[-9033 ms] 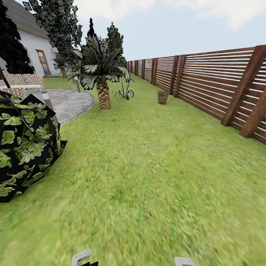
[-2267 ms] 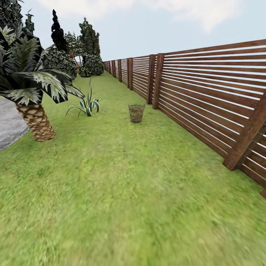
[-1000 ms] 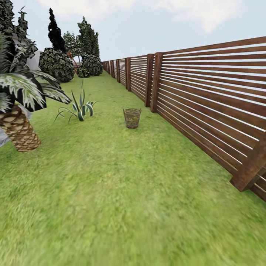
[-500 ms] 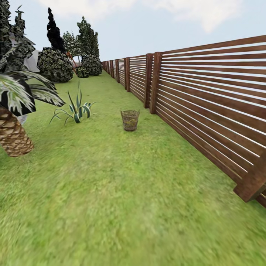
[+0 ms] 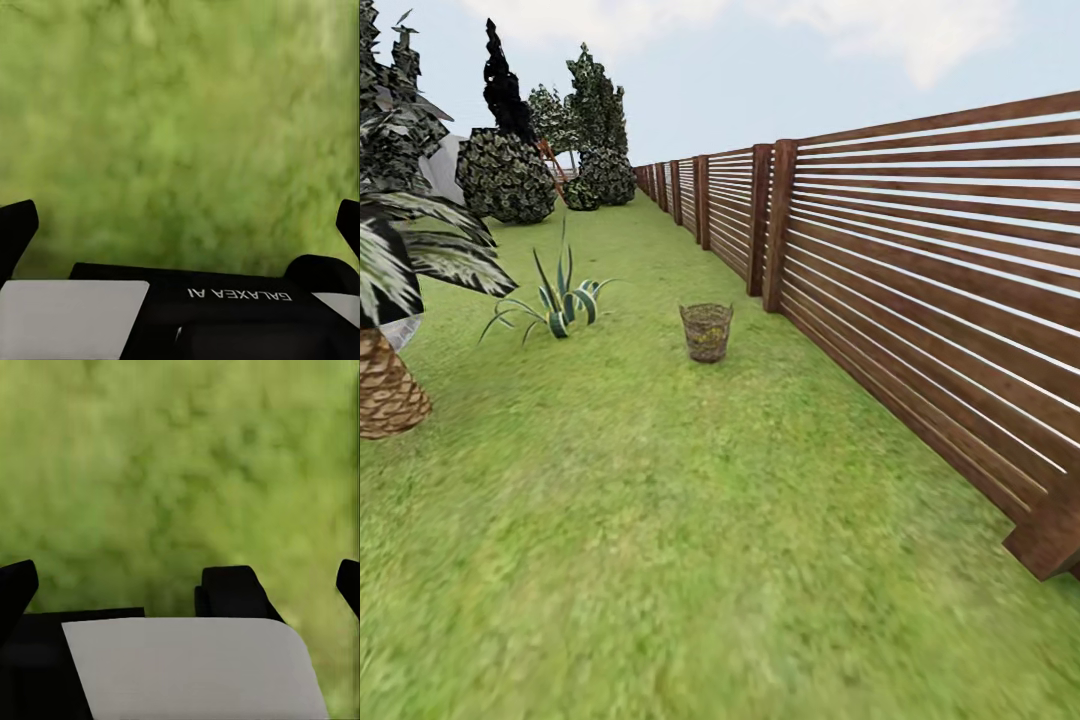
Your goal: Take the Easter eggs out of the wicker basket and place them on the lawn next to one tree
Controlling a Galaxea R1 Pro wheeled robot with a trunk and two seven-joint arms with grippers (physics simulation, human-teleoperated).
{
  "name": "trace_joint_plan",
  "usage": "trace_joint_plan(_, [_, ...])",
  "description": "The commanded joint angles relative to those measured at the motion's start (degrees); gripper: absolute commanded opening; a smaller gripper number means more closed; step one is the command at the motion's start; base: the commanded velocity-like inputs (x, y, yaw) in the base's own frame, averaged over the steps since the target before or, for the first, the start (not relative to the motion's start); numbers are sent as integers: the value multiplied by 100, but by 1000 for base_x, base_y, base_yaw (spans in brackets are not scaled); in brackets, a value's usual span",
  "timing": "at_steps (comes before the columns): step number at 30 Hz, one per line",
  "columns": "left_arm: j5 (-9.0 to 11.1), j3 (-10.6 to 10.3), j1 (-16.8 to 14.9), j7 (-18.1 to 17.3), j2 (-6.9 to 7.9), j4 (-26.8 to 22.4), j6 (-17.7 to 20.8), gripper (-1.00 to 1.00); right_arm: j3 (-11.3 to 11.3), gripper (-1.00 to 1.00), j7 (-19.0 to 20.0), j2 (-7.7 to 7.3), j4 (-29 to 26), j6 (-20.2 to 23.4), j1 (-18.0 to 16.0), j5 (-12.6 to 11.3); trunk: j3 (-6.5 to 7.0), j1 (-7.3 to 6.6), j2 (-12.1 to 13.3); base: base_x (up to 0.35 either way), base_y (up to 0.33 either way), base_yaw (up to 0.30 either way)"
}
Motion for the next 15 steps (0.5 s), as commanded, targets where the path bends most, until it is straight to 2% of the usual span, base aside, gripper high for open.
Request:
trace_joint_plan(1, [59, 11, -7, -22, 2, 13, 15, 100, 4, 100, -13, 2, 12, -30, -5, -25, -5, 3, -2, 313, -106, 0])
trace_joint_plan(15, [59, 11, -7, -22, 4, 13, 15, 100, 6, 100, -13, 2, 12, -30, -5, -25, -5, 3, -2, 313, -106, 0])
